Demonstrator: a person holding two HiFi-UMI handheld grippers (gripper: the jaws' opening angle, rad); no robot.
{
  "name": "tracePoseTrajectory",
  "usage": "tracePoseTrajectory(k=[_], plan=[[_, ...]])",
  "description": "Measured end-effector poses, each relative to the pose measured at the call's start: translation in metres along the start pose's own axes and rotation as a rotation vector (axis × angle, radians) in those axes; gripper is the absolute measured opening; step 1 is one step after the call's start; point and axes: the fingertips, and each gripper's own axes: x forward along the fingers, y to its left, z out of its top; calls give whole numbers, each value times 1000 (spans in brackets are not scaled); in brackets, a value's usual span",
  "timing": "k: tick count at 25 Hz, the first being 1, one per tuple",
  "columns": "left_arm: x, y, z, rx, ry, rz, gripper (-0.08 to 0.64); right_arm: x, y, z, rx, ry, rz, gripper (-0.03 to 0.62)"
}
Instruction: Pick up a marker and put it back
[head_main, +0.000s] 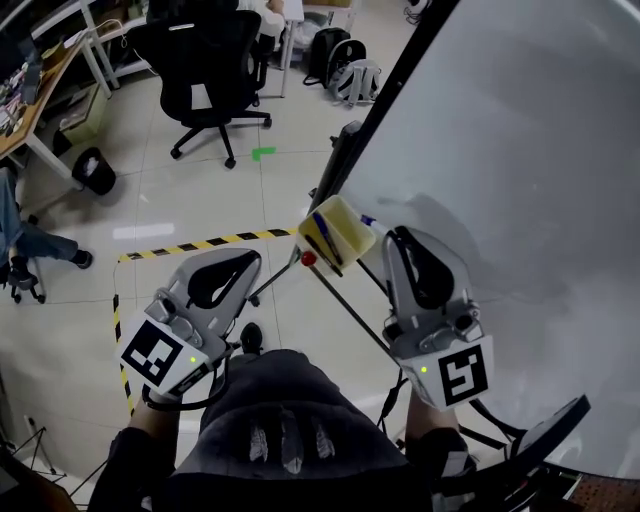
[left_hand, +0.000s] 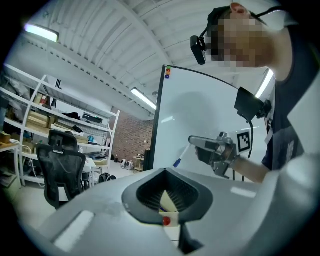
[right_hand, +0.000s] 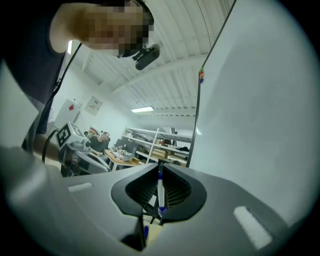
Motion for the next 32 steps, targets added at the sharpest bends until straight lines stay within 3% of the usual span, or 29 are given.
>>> tracePoseTrajectory(k=[5, 14, 20, 26, 32], plan=[[-16, -15, 5, 21, -18, 23, 6, -18, 15, 27, -23, -69, 35, 29], [-29, -32, 31, 52, -25, 90, 6, -36, 17, 36, 14, -69, 88, 29], [-54, -77, 27, 82, -29, 178, 6, -76, 31, 20, 65, -61, 153, 29], [-80, -86, 48, 111, -76, 229, 6, -82, 51, 41, 49, -92, 200, 29], [-113, -92, 69, 146, -132, 230, 6, -87, 85, 49, 31, -80, 212, 29]])
